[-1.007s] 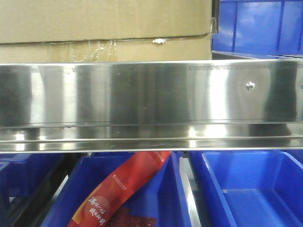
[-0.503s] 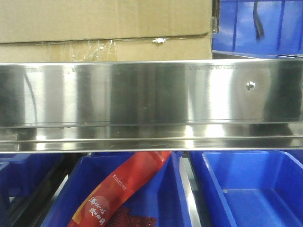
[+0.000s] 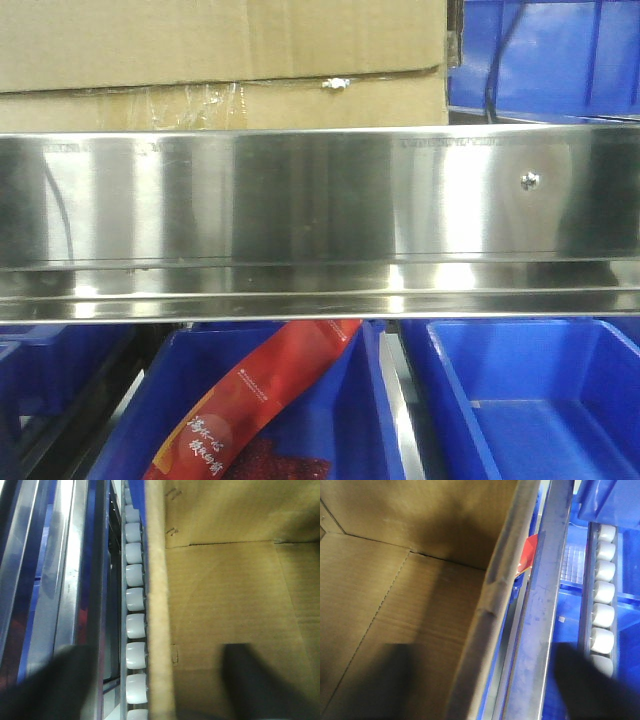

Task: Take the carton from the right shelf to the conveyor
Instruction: 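Close both grippers on opposite side walls of the brown carton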

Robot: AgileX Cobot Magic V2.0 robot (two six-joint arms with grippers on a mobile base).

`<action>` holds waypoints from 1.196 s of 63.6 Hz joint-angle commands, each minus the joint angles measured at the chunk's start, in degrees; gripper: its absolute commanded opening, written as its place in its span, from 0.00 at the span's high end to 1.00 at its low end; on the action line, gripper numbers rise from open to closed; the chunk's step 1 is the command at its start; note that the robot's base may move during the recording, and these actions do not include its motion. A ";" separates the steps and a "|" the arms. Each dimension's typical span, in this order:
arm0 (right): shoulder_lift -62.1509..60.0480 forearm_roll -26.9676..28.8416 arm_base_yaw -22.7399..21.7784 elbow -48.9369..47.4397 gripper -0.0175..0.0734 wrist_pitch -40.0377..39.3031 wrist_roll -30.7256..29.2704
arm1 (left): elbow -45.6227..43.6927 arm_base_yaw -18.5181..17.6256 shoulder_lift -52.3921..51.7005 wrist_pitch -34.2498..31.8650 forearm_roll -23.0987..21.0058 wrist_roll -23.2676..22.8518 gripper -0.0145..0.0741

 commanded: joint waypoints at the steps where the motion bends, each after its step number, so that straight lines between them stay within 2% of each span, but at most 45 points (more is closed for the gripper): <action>1: -0.32 -1.43 0.00 -0.59 0.68 -0.71 -0.10 | -0.55 0.30 -0.20 -0.64 0.16 0.01 0.64; 6: -0.32 -1.52 0.00 -0.59 0.90 -0.71 -0.10 | -0.55 0.30 -0.20 -0.64 0.16 0.01 0.87; 7: -0.32 -1.54 0.00 -0.59 0.91 -0.71 -0.10 | -0.55 0.30 -0.20 -0.64 0.16 0.01 0.89; 13: -0.32 -2.04 0.00 -0.59 0.87 -0.71 -0.10 | -0.55 0.30 -0.20 -0.54 0.05 0.01 0.82; 39: -4.65 -2.05 0.00 -0.59 0.88 -0.71 -0.10 | -0.55 0.30 -5.21 -0.18 -0.19 0.01 0.82; 53: -10.74 -1.42 0.00 -0.59 0.88 -0.71 -0.10 | -0.55 0.30 -10.44 -0.18 -3.16 0.01 0.82; 61: -15.16 -1.28 1.57 0.14 0.88 -0.71 -0.30 | 0.15 0.30 -13.40 -0.18 -4.44 0.01 0.84; 76: -24.94 -2.82 4.60 10.30 0.88 -0.71 -1.20 | 2.96 0.13 -20.62 -0.18 -7.59 -0.09 0.85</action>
